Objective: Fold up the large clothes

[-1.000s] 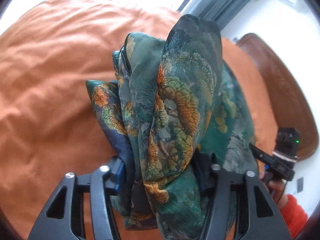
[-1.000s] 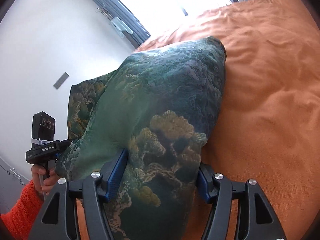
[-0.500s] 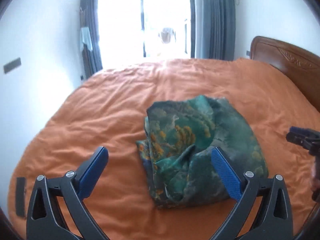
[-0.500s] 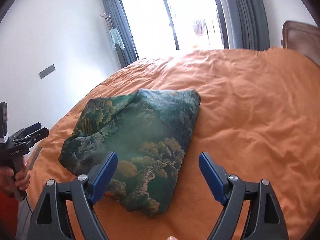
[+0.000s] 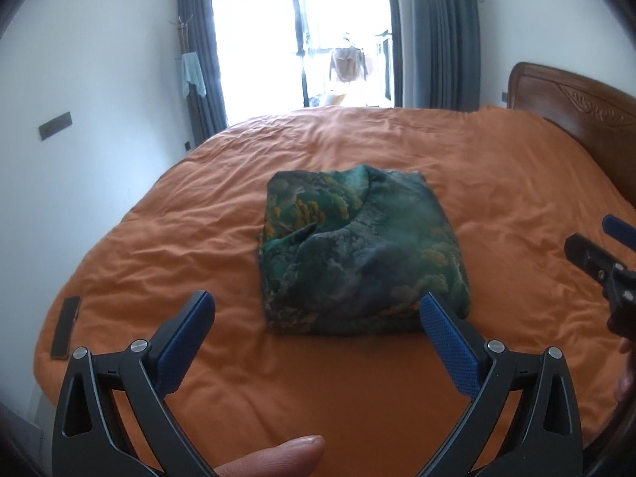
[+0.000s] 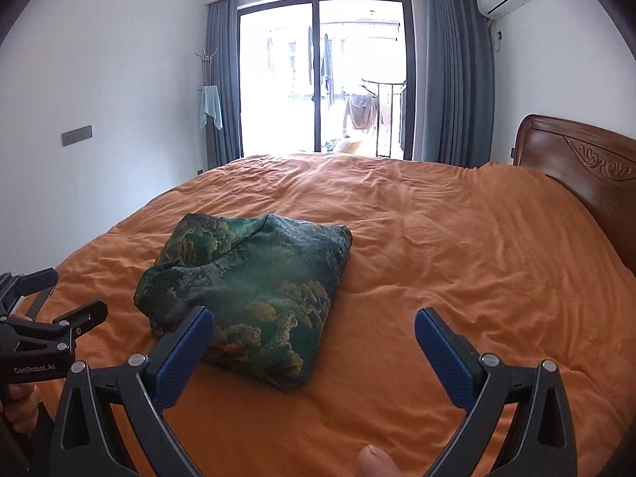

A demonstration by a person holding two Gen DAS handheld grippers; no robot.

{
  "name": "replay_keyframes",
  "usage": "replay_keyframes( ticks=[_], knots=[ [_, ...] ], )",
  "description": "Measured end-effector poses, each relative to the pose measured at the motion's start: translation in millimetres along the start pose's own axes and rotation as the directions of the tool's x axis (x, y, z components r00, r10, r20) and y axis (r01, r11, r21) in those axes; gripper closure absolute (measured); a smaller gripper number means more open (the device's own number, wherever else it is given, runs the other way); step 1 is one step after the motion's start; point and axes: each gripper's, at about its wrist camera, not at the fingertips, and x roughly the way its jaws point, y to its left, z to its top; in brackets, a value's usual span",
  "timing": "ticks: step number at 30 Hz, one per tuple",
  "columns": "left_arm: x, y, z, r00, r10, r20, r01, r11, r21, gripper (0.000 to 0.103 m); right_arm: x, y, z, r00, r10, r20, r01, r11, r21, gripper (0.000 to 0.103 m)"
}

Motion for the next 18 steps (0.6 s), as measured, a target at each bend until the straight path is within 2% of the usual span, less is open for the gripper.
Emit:
replay_keyframes(
  ticks=[8, 14, 18],
  knots=[
    [-14.1, -2.0, -4.9, 0.998, 0.069, -0.003, -0.069, 0.997, -0.021, 0.000, -11.9, 17.5, -12.6, 0.999, -0.036, -0.041, 0.035, 0.999, -0.013, 0.000],
    [-23.7, 3.4, -3.4, 0.999, 0.032, -0.025, -0.034, 0.998, -0.058, 0.000, -23.9, 26.0, -11.9, 0.997, -0.034, -0.063, 0.033, 0.999, -0.014, 0.000],
    [-31.0, 2.4, -2.8, 0.999, 0.044, -0.031, -0.045, 0.998, -0.052, 0.000, -34.9, 34.0, -11.1, 0.996, -0.032, -0.082, 0.031, 0.999, -0.023, 0.000]
  ],
)
